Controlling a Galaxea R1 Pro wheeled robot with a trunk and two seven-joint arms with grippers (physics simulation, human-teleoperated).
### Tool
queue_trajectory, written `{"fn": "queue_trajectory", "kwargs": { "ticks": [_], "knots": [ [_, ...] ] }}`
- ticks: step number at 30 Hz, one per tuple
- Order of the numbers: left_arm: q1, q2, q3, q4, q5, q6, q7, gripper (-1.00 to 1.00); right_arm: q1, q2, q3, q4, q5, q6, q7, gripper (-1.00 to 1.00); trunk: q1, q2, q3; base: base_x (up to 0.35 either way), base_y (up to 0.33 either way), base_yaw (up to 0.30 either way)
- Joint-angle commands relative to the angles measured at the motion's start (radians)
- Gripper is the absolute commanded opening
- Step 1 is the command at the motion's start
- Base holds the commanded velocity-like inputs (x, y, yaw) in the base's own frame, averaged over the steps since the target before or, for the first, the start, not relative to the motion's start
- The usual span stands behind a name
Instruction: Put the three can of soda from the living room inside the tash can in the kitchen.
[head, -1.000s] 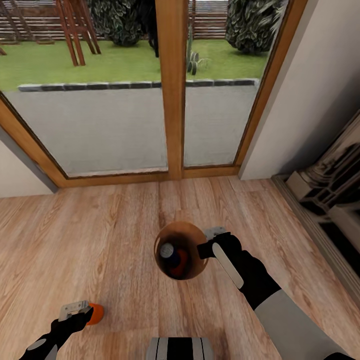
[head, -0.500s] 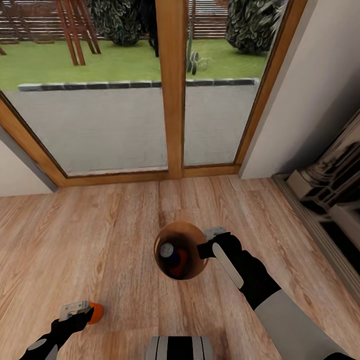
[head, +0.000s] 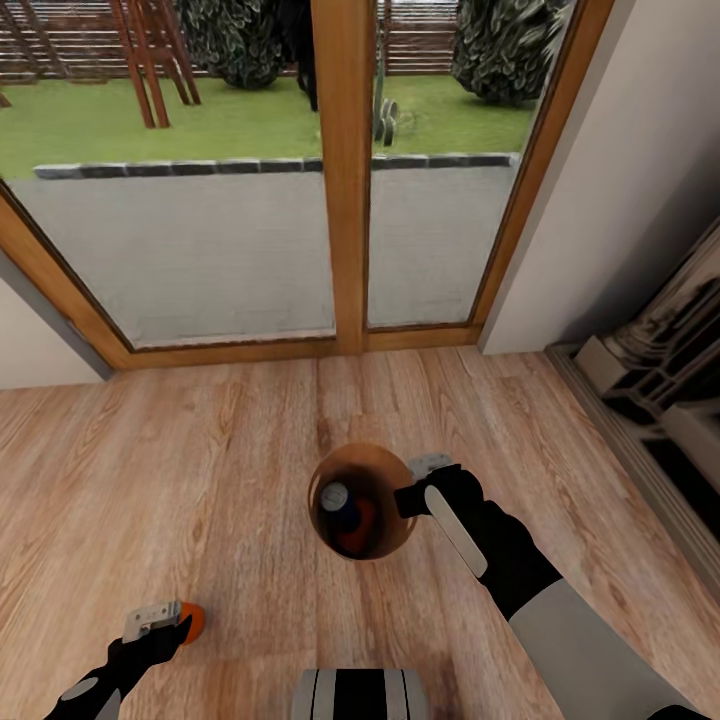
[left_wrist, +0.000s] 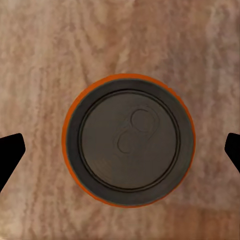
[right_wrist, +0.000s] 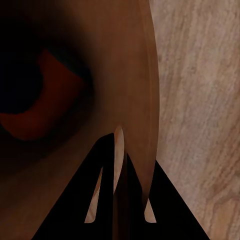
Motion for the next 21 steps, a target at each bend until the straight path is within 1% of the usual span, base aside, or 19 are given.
{"fn": "queue_trajectory", "kwargs": {
  "ticks": [1, 6, 10, 21],
  "knots": [
    [0.000, 0.000, 0.000, 0.000, 0.000, 0.000, 0.000, 1.00, 0.000, 0.000, 0.000, 0.000, -0.019, -0.004, 0.005, -1.00, 0.000, 0.000, 0.000, 0.000, 0.000, 0.000],
    [0.000, 0.000, 0.000, 0.000, 0.000, 0.000, 0.000, 1.00, 0.000, 0.000, 0.000, 0.000, -0.019, -0.004, 0.005, -1.00, 0.000, 0.000, 0.000, 0.000, 0.000, 0.000],
    [0.000, 0.000, 0.000, 0.000, 0.000, 0.000, 0.000, 1.00, 0.000, 0.000, 0.000, 0.000, -0.019, -0.004, 0.005, -1.00, 0.002, -0.001, -0.015, 0.000, 0.000, 0.000],
    [0.000, 0.000, 0.000, 0.000, 0.000, 0.000, 0.000, 1.00, 0.000, 0.000, 0.000, 0.000, -0.019, -0.004, 0.005, -1.00, 0.002, -0.001, -0.015, 0.000, 0.000, 0.000]
  ]
}}
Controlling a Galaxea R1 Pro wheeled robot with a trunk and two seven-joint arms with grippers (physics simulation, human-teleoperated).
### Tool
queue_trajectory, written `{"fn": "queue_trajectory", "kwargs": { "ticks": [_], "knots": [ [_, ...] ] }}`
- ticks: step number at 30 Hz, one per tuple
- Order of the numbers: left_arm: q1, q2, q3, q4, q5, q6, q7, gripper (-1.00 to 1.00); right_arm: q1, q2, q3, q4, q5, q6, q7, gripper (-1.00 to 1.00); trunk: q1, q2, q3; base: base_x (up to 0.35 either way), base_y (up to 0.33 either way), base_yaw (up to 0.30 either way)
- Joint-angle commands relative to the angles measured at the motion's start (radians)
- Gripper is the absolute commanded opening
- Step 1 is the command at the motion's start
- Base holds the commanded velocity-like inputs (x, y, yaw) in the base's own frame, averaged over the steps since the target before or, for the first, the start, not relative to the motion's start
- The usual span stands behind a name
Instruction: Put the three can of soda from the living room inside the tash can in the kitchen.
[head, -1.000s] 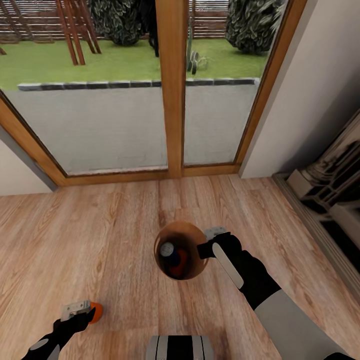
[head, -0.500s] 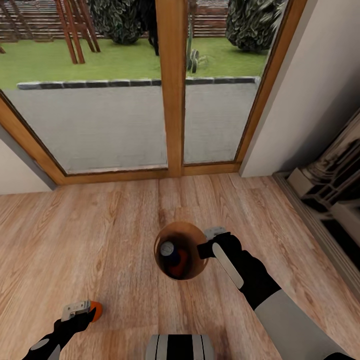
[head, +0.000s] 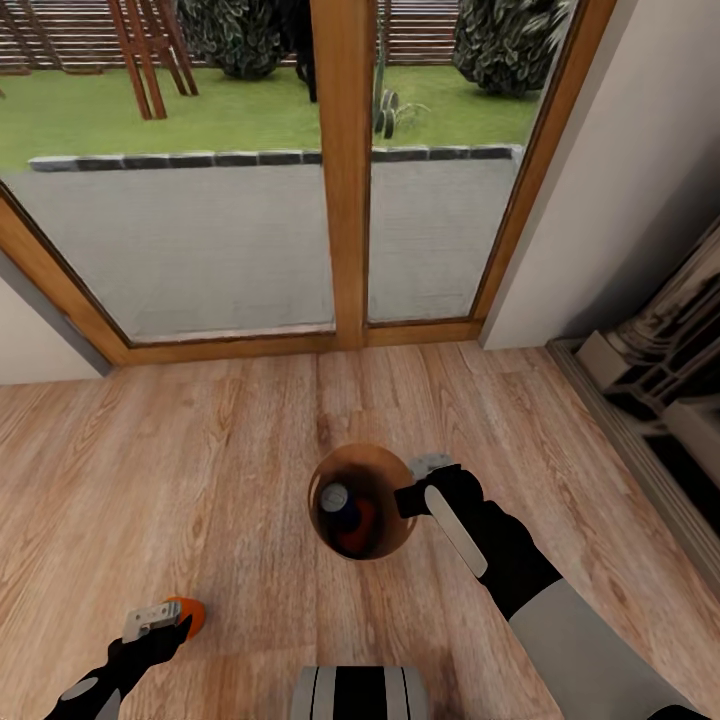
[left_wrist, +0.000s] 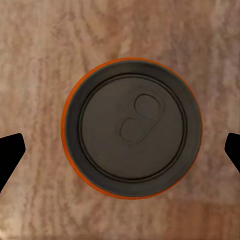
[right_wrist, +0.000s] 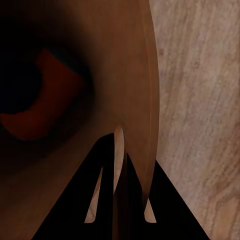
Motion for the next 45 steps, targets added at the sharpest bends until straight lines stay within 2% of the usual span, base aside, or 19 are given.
{"fn": "queue_trajectory", "kwargs": {
  "ticks": [1, 27, 30, 39, 40, 45],
  "knots": [
    [0.000, 0.000, 0.000, 0.000, 0.000, 0.000, 0.000, 1.00, 0.000, 0.000, 0.000, 0.000, -0.021, -0.005, 0.005, -1.00, 0.000, 0.000, 0.000, 0.000, 0.000, 0.000],
    [0.000, 0.000, -0.021, 0.000, 0.000, 0.000, 0.000, 1.00, 0.000, 0.000, 0.000, 0.000, -0.021, -0.005, 0.005, -1.00, 0.000, 0.000, 0.000, 0.022, 0.000, 0.000],
    [0.000, 0.000, -0.021, 0.000, 0.000, 0.000, 0.000, 1.00, 0.000, 0.000, 0.000, 0.000, -0.021, -0.005, 0.005, -1.00, 0.001, -0.001, -0.012, 0.000, 0.000, 0.000],
    [0.000, 0.000, -0.021, 0.000, 0.000, 0.000, 0.000, 1.00, 0.000, 0.000, 0.000, 0.000, -0.021, -0.005, 0.005, -1.00, 0.001, -0.001, -0.012, 0.000, 0.000, 0.000],
    [0.000, 0.000, -0.021, 0.000, 0.000, 0.000, 0.000, -1.00, 0.000, 0.000, 0.000, 0.000, -0.021, -0.005, 0.005, -1.00, 0.001, -0.001, -0.012, 0.000, 0.000, 0.000],
    [0.000, 0.001, -0.021, 0.000, 0.000, 0.000, 0.000, -1.00, 0.000, -0.001, 0.000, 0.000, -0.021, -0.005, 0.005, -1.00, 0.001, -0.001, -0.012, 0.000, 0.000, 0.000]
  ]
}}
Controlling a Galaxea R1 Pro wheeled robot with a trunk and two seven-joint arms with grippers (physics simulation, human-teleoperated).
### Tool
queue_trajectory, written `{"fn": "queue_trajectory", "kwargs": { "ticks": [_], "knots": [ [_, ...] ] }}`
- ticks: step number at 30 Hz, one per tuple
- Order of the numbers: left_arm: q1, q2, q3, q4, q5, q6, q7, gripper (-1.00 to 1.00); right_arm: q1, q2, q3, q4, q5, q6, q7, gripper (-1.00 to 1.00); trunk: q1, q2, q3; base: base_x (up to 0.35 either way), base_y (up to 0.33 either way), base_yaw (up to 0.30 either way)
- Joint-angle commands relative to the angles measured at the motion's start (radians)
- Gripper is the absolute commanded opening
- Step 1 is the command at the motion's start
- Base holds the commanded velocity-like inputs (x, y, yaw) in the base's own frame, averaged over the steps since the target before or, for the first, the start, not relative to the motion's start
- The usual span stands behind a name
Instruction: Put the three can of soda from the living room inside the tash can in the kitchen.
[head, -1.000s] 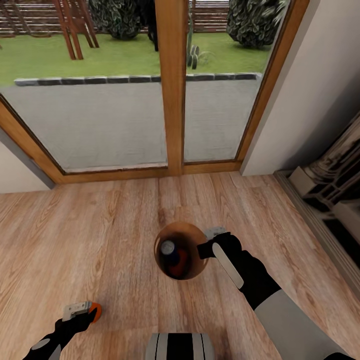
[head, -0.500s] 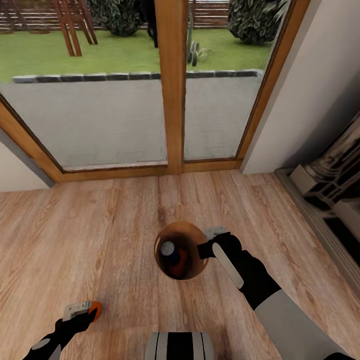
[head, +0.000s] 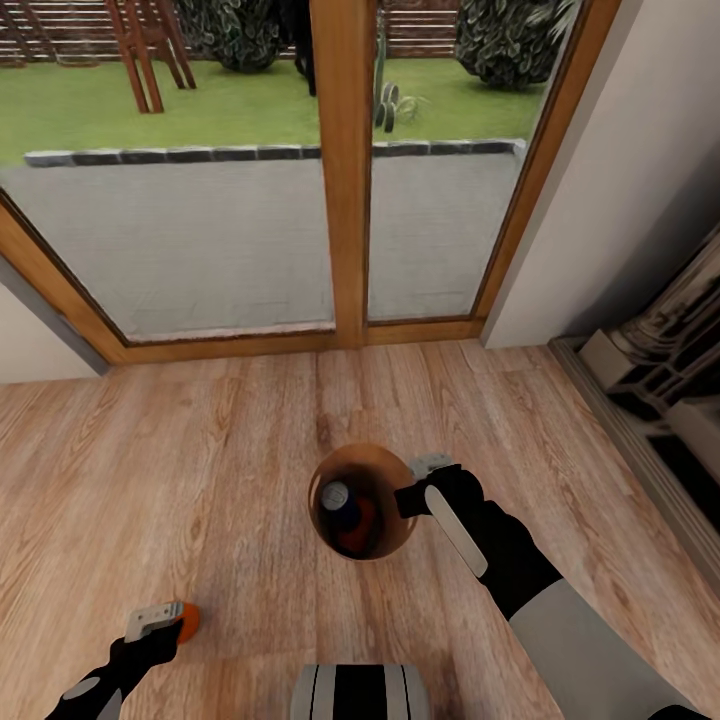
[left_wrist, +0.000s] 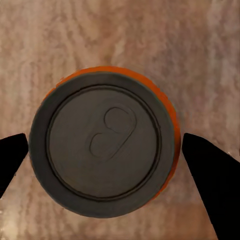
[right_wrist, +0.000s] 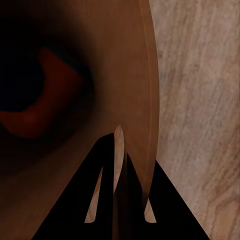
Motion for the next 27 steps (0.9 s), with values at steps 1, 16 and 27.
{"fn": "queue_trajectory", "kwargs": {
  "ticks": [1, 16, 27],
  "knots": [
    [0.000, 0.000, 0.000, 0.000, -0.001, 0.000, 0.000, -1.00, 0.000, 0.000, 0.000, 0.000, -0.023, -0.005, 0.005, -1.00, 0.000, 0.000, 0.000, 0.000, 0.000, 0.000],
    [0.000, -0.001, -0.013, 0.000, -0.001, 0.000, 0.000, -1.00, 0.000, 0.001, 0.000, 0.000, -0.022, -0.005, 0.005, -1.00, -0.003, 0.002, 0.027, 0.000, 0.000, 0.000],
    [0.000, -0.001, -0.020, 0.000, -0.001, 0.001, 0.000, -1.00, 0.000, 0.001, 0.000, 0.000, -0.022, -0.006, 0.005, -1.00, -0.042, 0.072, 0.062, 0.000, 0.000, 0.000]
  ]
}}
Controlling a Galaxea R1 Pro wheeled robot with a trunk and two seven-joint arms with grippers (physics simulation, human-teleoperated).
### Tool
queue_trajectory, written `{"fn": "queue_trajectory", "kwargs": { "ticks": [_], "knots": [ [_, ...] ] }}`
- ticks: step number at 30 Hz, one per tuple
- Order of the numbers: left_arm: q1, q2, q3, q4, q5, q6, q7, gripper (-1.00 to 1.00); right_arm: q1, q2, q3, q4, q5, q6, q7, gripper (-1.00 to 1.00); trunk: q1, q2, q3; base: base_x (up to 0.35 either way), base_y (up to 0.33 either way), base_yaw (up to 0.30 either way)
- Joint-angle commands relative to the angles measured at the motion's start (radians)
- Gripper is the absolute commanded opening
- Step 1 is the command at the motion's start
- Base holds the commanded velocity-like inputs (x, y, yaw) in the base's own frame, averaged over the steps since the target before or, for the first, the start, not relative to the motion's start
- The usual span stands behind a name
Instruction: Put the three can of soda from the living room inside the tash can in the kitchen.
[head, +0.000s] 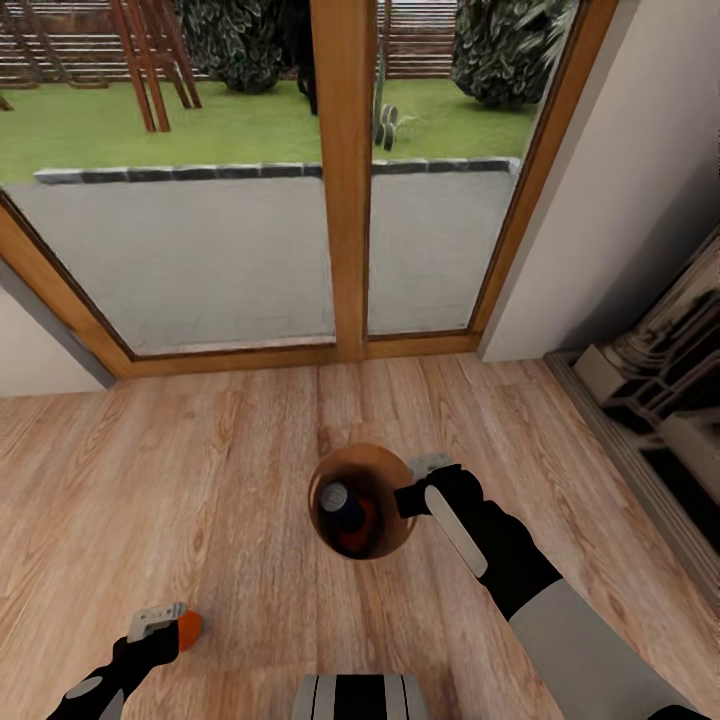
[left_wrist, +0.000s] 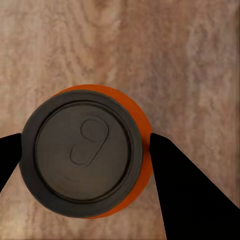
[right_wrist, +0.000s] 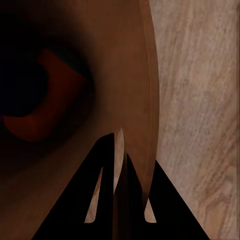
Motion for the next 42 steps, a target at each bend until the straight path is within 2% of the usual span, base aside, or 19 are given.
{"fn": "queue_trajectory", "kwargs": {
  "ticks": [1, 23, 42],
  "knots": [
    [0.000, 0.000, 0.000, 0.000, -0.002, 0.000, 0.000, -1.00, 0.000, 0.000, 0.000, 0.000, -0.021, -0.004, 0.005, -1.00, -0.004, 0.007, 0.003, 0.000, 0.000, 0.000],
    [0.000, 0.000, 0.000, 0.000, -0.002, 0.000, 0.000, -1.00, 0.000, 0.000, 0.000, 0.000, -0.021, -0.005, 0.004, -1.00, -0.088, 0.161, 0.073, 0.000, 0.000, 0.000],
    [0.000, 0.000, 0.000, 0.000, -0.002, 0.000, 0.000, -1.00, 0.000, 0.000, 0.000, 0.000, -0.021, -0.005, 0.005, -1.00, -0.161, 0.294, 0.161, 0.000, 0.000, 0.000]
  ]
}}
